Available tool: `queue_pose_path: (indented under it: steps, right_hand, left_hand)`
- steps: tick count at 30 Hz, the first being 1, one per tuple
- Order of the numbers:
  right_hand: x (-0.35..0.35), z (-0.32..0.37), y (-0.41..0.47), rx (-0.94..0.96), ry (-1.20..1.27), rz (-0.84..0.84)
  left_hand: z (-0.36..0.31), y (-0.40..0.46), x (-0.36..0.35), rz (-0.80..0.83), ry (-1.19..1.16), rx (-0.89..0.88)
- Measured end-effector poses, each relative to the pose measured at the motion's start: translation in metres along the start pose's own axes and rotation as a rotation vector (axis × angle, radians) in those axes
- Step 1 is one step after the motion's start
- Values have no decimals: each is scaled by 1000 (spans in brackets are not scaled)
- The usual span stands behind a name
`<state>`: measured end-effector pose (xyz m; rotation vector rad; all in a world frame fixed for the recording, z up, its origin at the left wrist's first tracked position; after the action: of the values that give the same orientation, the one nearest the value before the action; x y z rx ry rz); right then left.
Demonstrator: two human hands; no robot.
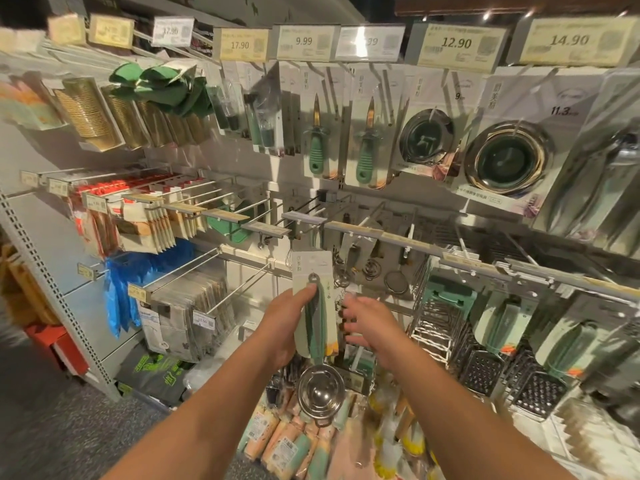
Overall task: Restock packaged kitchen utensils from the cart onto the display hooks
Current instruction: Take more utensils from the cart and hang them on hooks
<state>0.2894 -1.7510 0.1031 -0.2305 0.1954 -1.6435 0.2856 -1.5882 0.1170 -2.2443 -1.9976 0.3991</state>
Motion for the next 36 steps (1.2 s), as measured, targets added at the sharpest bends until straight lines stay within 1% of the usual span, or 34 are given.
queue_pose_path:
  steps: [4, 7, 10, 15, 26, 31, 36]
  right_hand:
    - [-17, -8, -11, 15, -25, 126]
    - [-18, -7, -20, 78, -61, 120]
    - [-16, -3, -29, 124, -55, 111]
    - [-5, 3, -32, 162, -27, 22]
    - [19, 19, -22, 214, -109, -182]
    - [22, 26, -11, 171, -131, -198]
    - [17, 28, -2, 152, -205, -218]
  left_hand:
    - [0, 0, -4, -64, 2, -36]
    - [-1, 0, -6, -94, 11, -53]
    - [-1, 0, -10, -80, 20, -73]
    - [0, 1, -12, -84, 35, -76]
    - [6, -1, -15, -54, 57, -24]
    - [10, -4, -13, -54, 69, -14]
    - [16, -5, -10, -49, 81, -5]
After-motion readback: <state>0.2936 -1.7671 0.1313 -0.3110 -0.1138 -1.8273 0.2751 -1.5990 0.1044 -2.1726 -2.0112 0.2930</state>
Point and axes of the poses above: each hand's wrist, its own y-axis towards the middle knuckle, its own x-axis out of the back of the hand, z = x × y, the point moved 7 cm from there along y, towards the middle knuckle, and after that the axes turned 7 degrees about y, right-handed, at the moved point
